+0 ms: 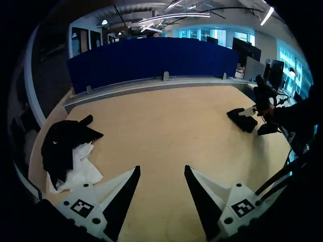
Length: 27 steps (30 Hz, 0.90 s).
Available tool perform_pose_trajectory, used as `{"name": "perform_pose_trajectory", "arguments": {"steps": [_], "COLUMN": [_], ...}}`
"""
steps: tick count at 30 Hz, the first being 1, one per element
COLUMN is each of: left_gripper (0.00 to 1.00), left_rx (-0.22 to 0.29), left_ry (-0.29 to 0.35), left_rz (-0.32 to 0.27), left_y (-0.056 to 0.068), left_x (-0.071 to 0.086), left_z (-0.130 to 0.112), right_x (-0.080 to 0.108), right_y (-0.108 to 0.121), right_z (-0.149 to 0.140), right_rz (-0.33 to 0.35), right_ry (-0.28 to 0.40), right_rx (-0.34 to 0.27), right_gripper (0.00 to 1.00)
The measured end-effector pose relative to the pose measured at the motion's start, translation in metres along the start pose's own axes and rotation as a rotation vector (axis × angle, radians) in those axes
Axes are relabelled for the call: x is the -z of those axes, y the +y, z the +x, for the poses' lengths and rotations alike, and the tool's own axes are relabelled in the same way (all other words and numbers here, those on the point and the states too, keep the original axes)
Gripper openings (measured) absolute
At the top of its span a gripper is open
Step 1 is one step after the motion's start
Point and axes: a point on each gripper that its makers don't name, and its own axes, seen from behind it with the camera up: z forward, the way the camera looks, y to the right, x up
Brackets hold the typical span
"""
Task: Fold towel
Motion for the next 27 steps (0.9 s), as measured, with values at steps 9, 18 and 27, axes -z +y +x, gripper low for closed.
{"name": "perform_pose_trajectory", "arguments": {"steps": [9, 18, 27], "left_gripper": [0.8, 0.81, 0.8], "left_rx": [0.002, 0.011, 0.023], "left_ry": [0.02, 0.045, 0.079], "left_rz": [-0.005, -0.016, -0.021], "left_y": [-0.003, -0.008, -0.014], "left_x": [0.0, -0.001, 0.001], "left_z": [0.006, 0.012, 0.018], "right_x": [0.039, 0.081, 0.117], "right_y": [-0.009, -0.018, -0.039], "right_z": [0.031, 0.032, 0.015], "right_rz": [-0.003, -0.02, -0.037], "right_ry": [0.119, 0.18, 0.182], "right_rx": [-0.046, -0.097, -0.105], "right_gripper": [1.0, 1.0, 1.0]}}
